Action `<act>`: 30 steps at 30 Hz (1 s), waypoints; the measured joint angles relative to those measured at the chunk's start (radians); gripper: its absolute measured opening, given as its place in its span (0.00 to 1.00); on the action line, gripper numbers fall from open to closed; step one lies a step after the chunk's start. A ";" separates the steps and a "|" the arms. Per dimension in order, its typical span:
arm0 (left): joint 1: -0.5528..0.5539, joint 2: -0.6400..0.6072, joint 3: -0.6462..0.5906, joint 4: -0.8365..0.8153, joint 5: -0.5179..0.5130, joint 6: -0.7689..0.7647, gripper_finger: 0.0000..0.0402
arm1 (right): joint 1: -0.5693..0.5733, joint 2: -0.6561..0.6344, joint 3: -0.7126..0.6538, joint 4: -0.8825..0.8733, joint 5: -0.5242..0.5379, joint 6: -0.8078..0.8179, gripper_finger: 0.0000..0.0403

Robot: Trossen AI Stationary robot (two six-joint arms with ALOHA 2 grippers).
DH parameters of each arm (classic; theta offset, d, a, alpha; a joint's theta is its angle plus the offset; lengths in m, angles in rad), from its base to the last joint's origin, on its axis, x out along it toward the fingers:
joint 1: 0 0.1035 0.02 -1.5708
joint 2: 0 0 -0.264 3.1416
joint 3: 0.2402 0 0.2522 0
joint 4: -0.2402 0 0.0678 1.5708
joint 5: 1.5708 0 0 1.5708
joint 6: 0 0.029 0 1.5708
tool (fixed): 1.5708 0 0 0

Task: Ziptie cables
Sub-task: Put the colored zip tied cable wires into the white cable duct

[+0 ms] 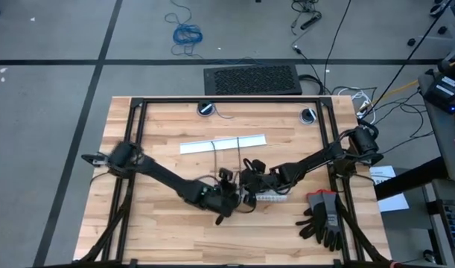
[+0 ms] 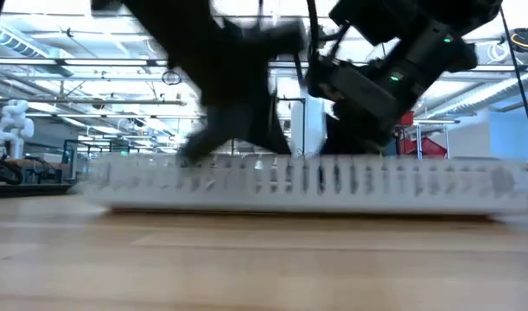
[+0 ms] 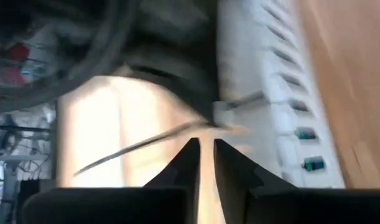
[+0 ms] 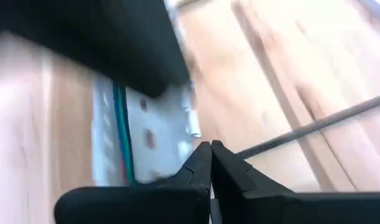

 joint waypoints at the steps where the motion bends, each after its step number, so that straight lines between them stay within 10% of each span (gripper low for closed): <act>1: -0.001 -0.037 0.005 0.010 -0.016 -0.015 0.12 | 0.001 -0.001 -0.002 -0.012 -0.004 -0.004 0.00; 11: 0.002 -0.212 0.011 -0.009 -0.060 -0.112 0.20 | 0.016 -0.004 -0.002 -0.030 0.011 -0.072 0.00; 30: 0.022 -0.006 -0.023 0.011 0.007 -0.287 0.20 | 0.046 -0.146 -0.003 -0.048 0.013 -0.207 0.10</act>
